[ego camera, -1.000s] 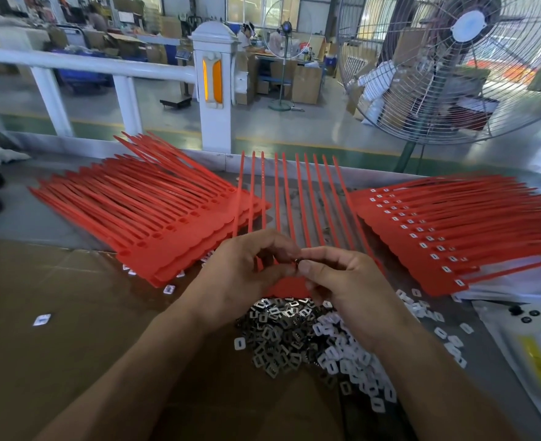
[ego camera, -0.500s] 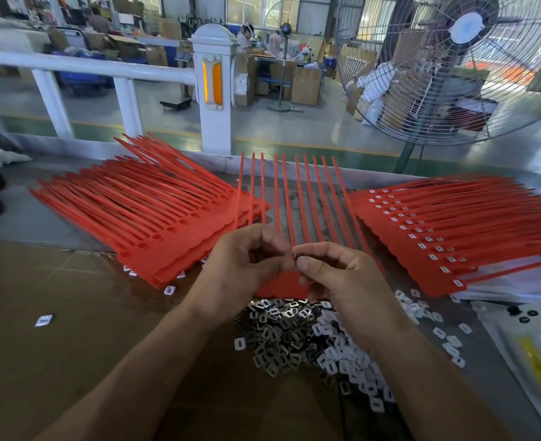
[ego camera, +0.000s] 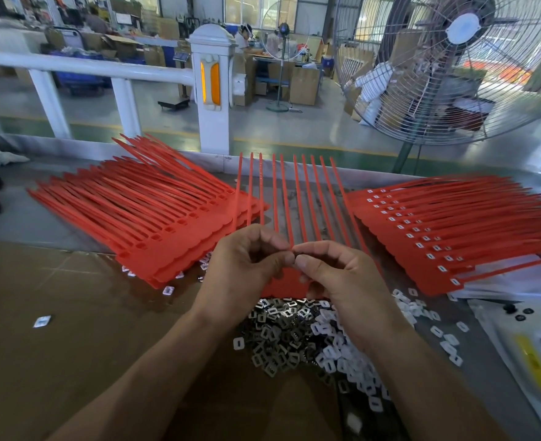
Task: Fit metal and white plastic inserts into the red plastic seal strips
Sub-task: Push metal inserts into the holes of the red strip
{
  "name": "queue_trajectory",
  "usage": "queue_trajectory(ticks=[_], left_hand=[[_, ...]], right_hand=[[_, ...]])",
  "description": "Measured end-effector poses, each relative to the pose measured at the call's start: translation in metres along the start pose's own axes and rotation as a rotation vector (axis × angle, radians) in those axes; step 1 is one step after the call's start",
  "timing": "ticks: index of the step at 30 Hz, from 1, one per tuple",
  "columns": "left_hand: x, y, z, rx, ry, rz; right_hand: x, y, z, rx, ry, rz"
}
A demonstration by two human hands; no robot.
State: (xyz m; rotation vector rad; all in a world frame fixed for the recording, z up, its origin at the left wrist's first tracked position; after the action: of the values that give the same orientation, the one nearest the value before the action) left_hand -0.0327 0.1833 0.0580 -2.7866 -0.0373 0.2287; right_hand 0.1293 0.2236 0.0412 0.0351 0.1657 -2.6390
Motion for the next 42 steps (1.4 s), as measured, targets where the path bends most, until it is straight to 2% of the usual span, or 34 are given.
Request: queue_trajectory(ticks=[6,10,14,17,22,32,37,42], left_hand=[[0.002,0.001,0.0,0.007,-0.049,0.015],[0.004,0.001,0.001,0.063,-0.22,0.079],[0.004,0.001,0.001,0.104,-0.358,0.07],[0.003,0.001,-0.001,0.125,-0.414,0.086],[0.004,0.001,0.001,0.078,-0.36,0.126],[0.003,0.0,0.002,0.026,-0.305,0.083],[0.008,0.002,-0.001,0.087,-0.331,0.077],[0.008,0.003,-0.009,0.206,-0.564,0.05]], right_hand=[[-0.002,-0.002,-0.003,0.009,0.025,-0.061],[-0.004,-0.005,-0.01,0.082,-0.125,-0.087],[-0.004,-0.006,-0.013,0.109,-0.214,-0.069],[-0.003,-0.003,-0.007,0.067,-0.147,-0.098],[-0.004,0.002,0.004,-0.01,0.032,-0.123],[0.001,0.007,0.016,-0.079,0.167,-0.108],[-0.003,0.005,0.007,-0.008,0.06,-0.163],[-0.005,0.001,-0.001,0.034,-0.02,-0.154]])
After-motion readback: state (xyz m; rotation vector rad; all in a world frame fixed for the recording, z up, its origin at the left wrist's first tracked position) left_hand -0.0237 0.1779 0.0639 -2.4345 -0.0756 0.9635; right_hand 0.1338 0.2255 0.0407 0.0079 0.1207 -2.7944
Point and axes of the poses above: each hand's wrist, its own y-axis away from the middle knuckle, its own x-axis out of the palm, z = x × y, the point moved 5 cm from there along -y, towards the middle knuckle, and after that the axes turned 7 degrees about z, right-handed, at the moved point
